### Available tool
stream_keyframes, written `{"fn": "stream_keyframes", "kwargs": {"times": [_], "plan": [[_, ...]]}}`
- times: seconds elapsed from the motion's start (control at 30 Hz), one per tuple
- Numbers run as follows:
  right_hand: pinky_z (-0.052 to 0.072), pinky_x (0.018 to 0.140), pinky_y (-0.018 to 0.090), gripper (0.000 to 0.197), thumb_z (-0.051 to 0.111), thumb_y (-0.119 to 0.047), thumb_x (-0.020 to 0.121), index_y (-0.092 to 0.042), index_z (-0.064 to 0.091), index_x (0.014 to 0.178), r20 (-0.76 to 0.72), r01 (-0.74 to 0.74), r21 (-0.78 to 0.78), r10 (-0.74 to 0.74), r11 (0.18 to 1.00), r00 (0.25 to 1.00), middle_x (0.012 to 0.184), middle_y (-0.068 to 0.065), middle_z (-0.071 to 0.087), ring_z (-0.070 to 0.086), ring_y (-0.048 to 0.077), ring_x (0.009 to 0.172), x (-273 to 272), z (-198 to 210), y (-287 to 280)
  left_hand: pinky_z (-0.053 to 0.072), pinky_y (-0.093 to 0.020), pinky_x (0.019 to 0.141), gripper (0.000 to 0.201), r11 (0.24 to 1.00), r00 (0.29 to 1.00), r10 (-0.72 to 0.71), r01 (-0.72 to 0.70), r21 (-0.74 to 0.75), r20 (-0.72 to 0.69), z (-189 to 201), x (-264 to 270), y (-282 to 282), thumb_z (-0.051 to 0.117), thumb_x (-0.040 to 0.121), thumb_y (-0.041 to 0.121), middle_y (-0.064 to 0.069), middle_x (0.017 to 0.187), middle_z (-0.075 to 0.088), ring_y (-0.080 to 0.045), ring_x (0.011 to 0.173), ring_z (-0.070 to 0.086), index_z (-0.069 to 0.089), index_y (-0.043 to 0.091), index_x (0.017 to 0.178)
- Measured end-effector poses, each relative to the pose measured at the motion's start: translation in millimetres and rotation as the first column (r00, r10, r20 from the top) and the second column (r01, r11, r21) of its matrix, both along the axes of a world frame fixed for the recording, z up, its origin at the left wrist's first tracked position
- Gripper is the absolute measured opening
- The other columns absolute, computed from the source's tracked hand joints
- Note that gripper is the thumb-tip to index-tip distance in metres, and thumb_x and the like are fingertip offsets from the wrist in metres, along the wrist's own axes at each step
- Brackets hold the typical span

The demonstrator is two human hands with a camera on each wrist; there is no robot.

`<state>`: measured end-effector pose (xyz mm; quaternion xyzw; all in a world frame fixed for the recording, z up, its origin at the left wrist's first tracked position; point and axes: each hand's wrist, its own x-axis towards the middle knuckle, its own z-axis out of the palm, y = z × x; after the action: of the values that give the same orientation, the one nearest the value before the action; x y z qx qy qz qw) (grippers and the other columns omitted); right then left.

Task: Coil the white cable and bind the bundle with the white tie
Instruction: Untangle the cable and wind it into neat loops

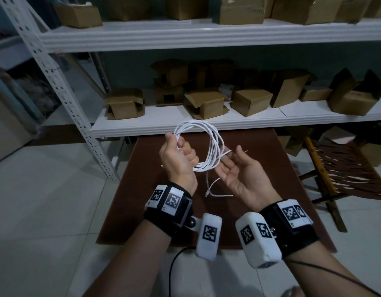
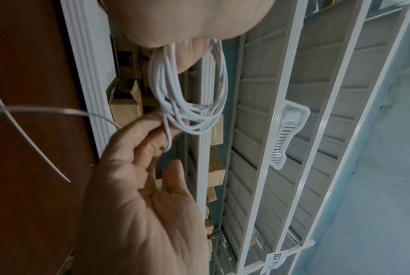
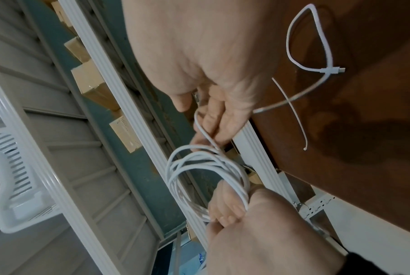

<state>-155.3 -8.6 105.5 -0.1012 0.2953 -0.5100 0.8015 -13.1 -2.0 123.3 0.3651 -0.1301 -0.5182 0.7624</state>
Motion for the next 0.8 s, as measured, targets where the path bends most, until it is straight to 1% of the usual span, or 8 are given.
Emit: {"fn": "stream_keyframes", "kwargs": {"times": [0.07, 0.17, 0.23, 0.33, 0.57, 0.67, 0.73, 0.8], "plan": [[0.06, 0.099, 0.04, 0.034, 0.05, -0.029, 0.11, -0.001, 0.068, 0.108, 0.062, 0.098, 0.005, -0.098, 0.995, 0.993, 0.09, 0.014, 0.077, 0.077, 0.026, 0.094, -1.9, 1.6, -0.9, 0.011, -0.021, 0.036, 0.051, 0.999, 1.0, 0.02, -0.021, 0.03, 0.006, -0.3, 1.1, -0.9, 0.034, 0.114, 0.042, 0.009, 0.049, 0.027, -0.004, 0.038, 0.016, 0.04, 0.019, 0.07], [0.064, 0.066, 0.03, 0.03, 0.046, -0.025, 0.111, -0.003, 0.065, 0.117, 0.13, 0.206, -0.014, -0.203, 0.978, 0.971, 0.07, 0.007, 0.065, 0.072, 0.02, 0.078, -9.8, 1.4, -4.9, 0.014, -0.021, 0.035, 0.049, 0.989, 0.993, 0.085, -0.093, 0.116, 0.079, 1.8, 3.9, -0.8, 0.035, 0.114, 0.042, 0.009, 0.05, 0.027, -0.005, 0.038, 0.018, 0.041, 0.019, 0.072], [0.051, 0.052, 0.02, 0.03, 0.04, -0.023, 0.114, -0.006, 0.061, 0.127, -0.009, 0.223, -0.115, -0.225, 0.968, 0.974, 0.064, 0.001, 0.055, 0.061, 0.013, 0.062, -14.8, 2.9, -7.6, 0.015, -0.02, 0.034, 0.046, 0.977, 0.982, 0.101, -0.128, 0.169, 0.158, 3.9, 7.9, -0.6, 0.036, 0.114, 0.04, 0.009, 0.048, 0.027, -0.005, 0.036, 0.02, 0.04, 0.018, 0.073], [0.039, 0.046, 0.017, 0.034, 0.036, -0.018, 0.115, -0.006, 0.061, 0.133, -0.287, 0.162, -0.343, -0.267, 0.925, 0.92, 0.07, 0.002, 0.064, 0.054, 0.01, 0.056, -16.2, 7.1, -6.6, 0.015, -0.018, 0.034, 0.046, 0.969, 0.965, 0.033, -0.094, 0.227, 0.259, 1.6, 12.0, -2.4, 0.037, 0.114, 0.039, 0.009, 0.046, 0.028, -0.005, 0.033, 0.02, 0.04, 0.019, 0.073], [0.038, 0.05, 0.016, 0.03, 0.045, -0.016, 0.112, -0.003, 0.071, 0.123, -0.526, 0.007, -0.519, -0.326, 0.855, 0.786, 0.09, 0.008, 0.075, 0.056, 0.009, 0.062, -12.3, 11.6, 0.3, 0.017, -0.019, 0.036, 0.047, 0.972, 0.856, -0.149, 0.035, 0.232, 0.494, -6.7, 8.0, -3.2, 0.037, 0.114, 0.038, 0.007, 0.049, 0.03, -0.007, 0.037, 0.022, 0.041, 0.02, 0.071], [0.056, 0.077, 0.03, 0.028, 0.05, -0.014, 0.11, -0.003, 0.075, 0.118, -0.539, -0.027, -0.555, -0.335, 0.831, 0.773, 0.099, 0.023, 0.076, 0.067, 0.023, 0.084, -12.6, 11.3, -0.1, 0.015, -0.018, 0.036, 0.047, 0.969, 0.824, -0.214, 0.111, 0.221, 0.524, -5.9, 6.5, -2.0, 0.037, 0.114, 0.038, 0.006, 0.051, 0.029, -0.007, 0.038, 0.021, 0.04, 0.021, 0.071], [0.054, 0.091, 0.041, 0.028, 0.053, -0.017, 0.109, -0.006, 0.077, 0.118, -0.551, -0.065, -0.556, -0.309, 0.829, 0.775, 0.111, 0.037, 0.07, 0.066, 0.033, 0.095, -13.1, 12.1, 1.9, 0.015, -0.018, 0.036, 0.046, 0.956, 0.803, -0.279, 0.18, 0.233, 0.527, -5.3, 5.5, -1.0, 0.037, 0.114, 0.038, 0.006, 0.051, 0.029, -0.006, 0.038, 0.02, 0.04, 0.021, 0.072], [0.057, 0.088, 0.036, 0.029, 0.051, -0.015, 0.11, -0.006, 0.076, 0.121, -0.569, -0.089, -0.538, -0.283, 0.838, 0.772, 0.112, 0.025, 0.077, 0.071, 0.027, 0.096, -13.2, 14.9, 5.9, 0.013, -0.017, 0.036, 0.045, 0.931, 0.77, -0.359, 0.257, 0.259, 0.527, -4.9, 4.3, 0.0, 0.038, 0.114, 0.038, 0.006, 0.051, 0.028, -0.006, 0.038, 0.019, 0.04, 0.022, 0.072]]}}
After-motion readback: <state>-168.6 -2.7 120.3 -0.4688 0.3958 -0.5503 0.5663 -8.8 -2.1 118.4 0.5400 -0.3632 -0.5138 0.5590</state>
